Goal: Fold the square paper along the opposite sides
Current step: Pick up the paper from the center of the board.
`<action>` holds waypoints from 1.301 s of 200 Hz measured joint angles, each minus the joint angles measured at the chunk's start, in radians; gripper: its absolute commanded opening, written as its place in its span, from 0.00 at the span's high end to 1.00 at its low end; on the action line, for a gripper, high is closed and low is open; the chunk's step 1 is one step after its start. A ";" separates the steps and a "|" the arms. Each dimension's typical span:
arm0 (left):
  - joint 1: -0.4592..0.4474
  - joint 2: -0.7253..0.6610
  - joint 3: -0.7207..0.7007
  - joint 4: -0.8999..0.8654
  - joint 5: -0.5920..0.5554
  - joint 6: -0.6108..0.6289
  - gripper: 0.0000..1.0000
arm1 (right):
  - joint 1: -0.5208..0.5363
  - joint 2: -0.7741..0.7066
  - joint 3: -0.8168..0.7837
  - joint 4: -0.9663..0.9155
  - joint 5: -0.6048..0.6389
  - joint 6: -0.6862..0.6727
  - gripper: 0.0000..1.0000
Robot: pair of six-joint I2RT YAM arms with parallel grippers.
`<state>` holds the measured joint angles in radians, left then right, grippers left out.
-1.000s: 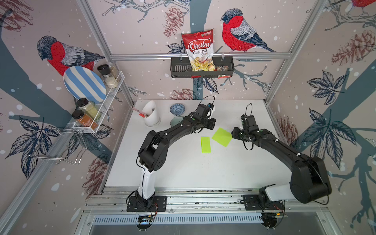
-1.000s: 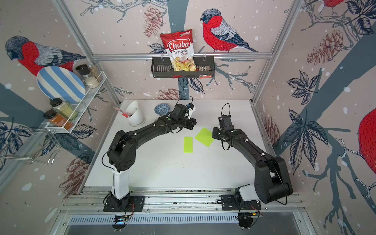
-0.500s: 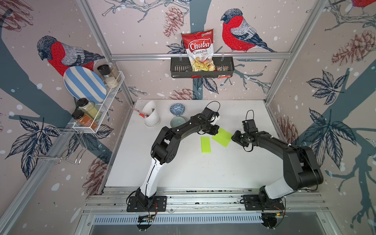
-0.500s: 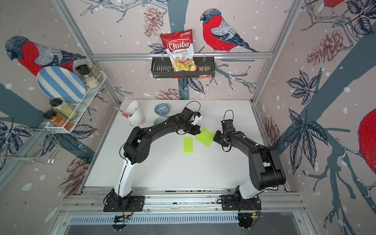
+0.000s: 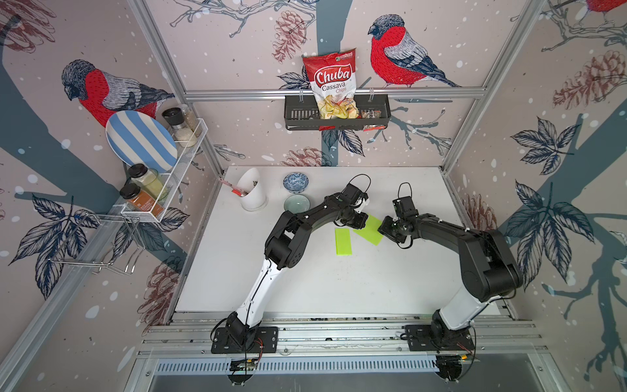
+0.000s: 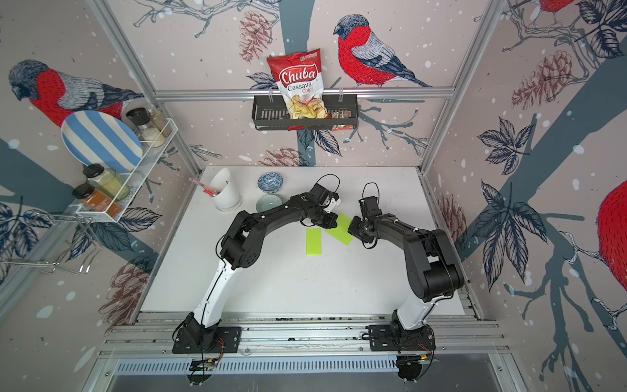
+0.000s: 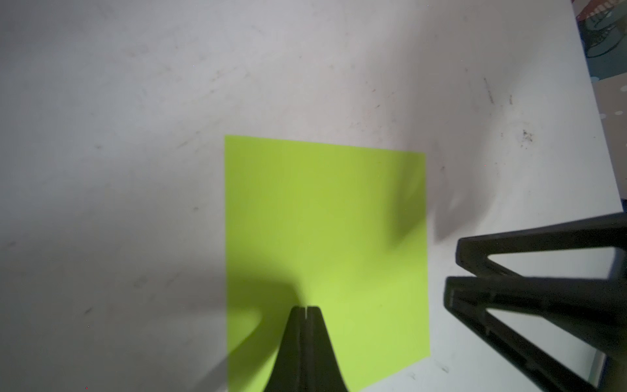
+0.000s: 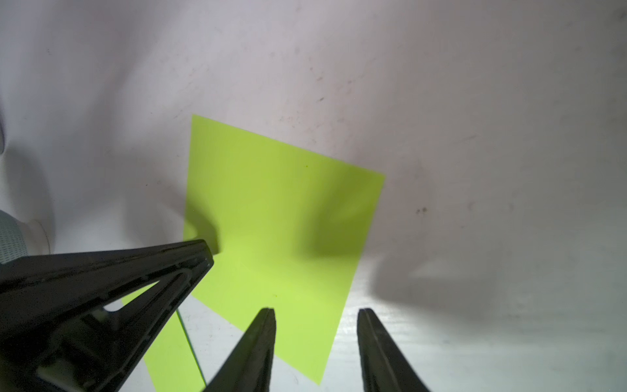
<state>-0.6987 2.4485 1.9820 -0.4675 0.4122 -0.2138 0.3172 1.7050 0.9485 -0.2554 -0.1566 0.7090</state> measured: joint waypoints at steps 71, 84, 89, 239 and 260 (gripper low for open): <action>-0.011 0.008 0.027 -0.036 -0.058 -0.008 1.00 | 0.068 0.062 0.069 -0.089 0.038 0.051 0.60; -0.013 0.008 0.028 -0.037 -0.065 -0.008 1.00 | 0.069 0.057 0.065 -0.097 0.047 0.054 0.60; -0.014 0.008 0.028 -0.037 -0.068 -0.008 1.00 | 0.069 0.054 0.064 -0.103 0.053 0.056 0.60; -0.027 0.005 0.014 -0.021 -0.072 -0.007 1.00 | 0.053 0.078 0.044 -0.024 0.093 0.078 0.59; -0.031 0.005 0.012 -0.014 -0.071 -0.007 1.00 | 0.053 0.080 0.034 0.011 0.085 0.078 0.59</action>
<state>-0.7292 2.4531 1.9938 -0.4820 0.3412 -0.2211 0.3706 1.7851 0.9825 -0.2440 -0.0711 0.7868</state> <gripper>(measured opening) 0.048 0.406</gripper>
